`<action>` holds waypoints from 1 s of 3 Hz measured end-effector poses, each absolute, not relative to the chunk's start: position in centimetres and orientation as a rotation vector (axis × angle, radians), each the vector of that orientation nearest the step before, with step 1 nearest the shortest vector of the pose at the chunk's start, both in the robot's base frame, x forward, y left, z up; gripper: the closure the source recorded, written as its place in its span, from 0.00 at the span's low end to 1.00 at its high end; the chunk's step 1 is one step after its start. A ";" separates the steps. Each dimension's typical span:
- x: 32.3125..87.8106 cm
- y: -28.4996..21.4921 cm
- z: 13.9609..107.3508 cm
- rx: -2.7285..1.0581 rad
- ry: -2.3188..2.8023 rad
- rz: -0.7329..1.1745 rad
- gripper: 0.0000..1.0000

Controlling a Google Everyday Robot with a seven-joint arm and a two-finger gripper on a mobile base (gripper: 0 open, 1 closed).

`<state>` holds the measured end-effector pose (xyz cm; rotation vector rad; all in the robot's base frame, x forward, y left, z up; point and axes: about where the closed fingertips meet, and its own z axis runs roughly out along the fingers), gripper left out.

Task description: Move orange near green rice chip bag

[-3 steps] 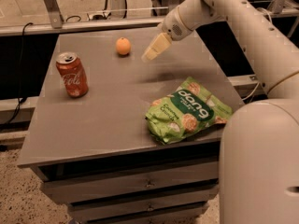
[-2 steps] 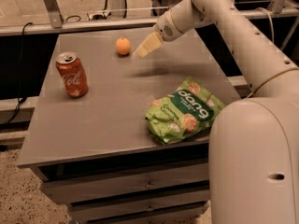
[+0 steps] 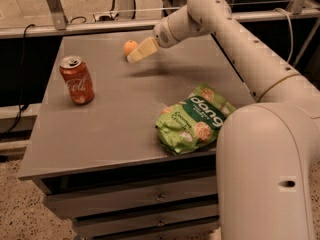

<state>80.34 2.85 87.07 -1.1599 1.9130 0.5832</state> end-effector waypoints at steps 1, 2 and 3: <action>81.1 4.5 86.9 -1.125 1.898 0.584 0.00; 81.6 5.9 86.7 -1.107 1.898 0.587 0.00; 81.7 6.7 86.3 -1.104 1.916 0.593 0.18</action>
Offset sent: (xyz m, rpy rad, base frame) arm 0.0187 0.0397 0.0003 0.0468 -0.0243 -0.0538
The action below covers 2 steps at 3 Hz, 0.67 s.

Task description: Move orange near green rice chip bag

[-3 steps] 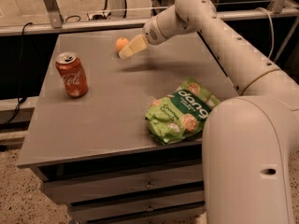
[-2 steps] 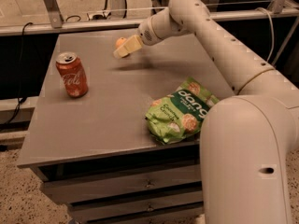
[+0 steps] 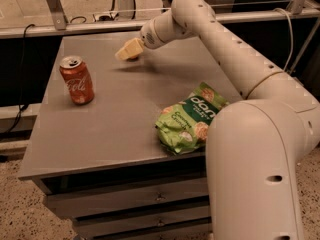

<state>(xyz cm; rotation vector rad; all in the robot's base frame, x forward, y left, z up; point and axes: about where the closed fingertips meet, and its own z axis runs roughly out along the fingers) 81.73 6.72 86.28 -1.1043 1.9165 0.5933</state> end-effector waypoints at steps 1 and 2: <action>81.7 6.7 85.6 -1.101 1.942 0.598 0.42; 81.7 6.0 85.8 -1.099 1.933 0.609 0.64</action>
Offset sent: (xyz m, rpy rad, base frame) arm -0.0001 -0.0230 0.0057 0.0177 0.0083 -0.0047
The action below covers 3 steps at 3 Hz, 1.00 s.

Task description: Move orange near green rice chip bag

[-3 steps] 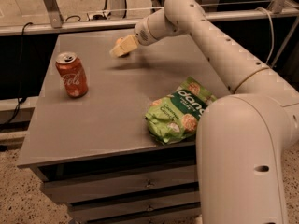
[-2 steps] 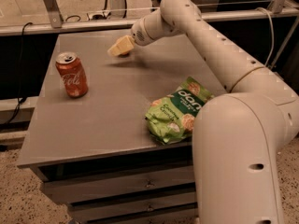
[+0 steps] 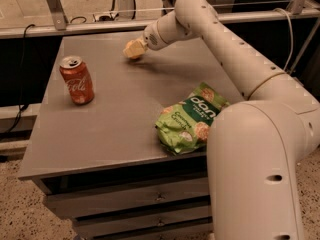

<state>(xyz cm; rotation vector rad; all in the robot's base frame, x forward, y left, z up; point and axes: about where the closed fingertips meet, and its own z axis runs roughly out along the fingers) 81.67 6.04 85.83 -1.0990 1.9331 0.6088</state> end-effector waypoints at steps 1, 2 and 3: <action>81.1 4.3 87.4 -1.126 1.895 0.600 0.88; 79.3 1.5 88.4 -1.194 1.864 0.564 1.00; 76.5 -2.6 88.3 -1.259 1.860 0.536 1.00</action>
Offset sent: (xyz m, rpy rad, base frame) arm -0.0506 -0.0935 0.0443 -0.0940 -0.1269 0.1116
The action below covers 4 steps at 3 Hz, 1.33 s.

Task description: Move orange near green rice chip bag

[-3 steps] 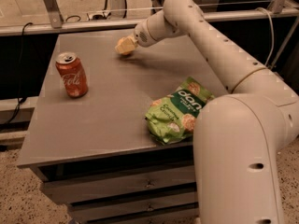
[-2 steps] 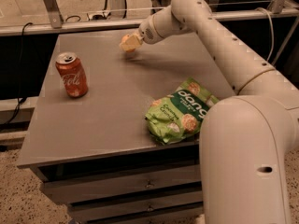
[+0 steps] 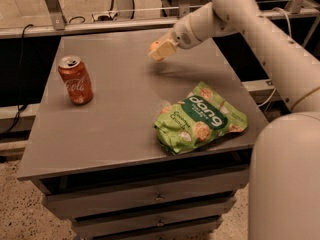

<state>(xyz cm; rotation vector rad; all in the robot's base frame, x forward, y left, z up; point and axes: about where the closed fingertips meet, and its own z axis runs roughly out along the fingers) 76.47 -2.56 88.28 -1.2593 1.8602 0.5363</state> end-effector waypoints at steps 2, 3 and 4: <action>70.8 -10.7 86.2 -1.314 1.912 0.516 1.00; 68.9 -12.4 85.5 -1.328 1.933 0.529 0.82; 67.6 -13.0 85.0 -1.339 1.947 0.551 0.59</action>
Offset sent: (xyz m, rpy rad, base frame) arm -0.0820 -0.1253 -0.0251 -0.0860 0.0457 -0.0005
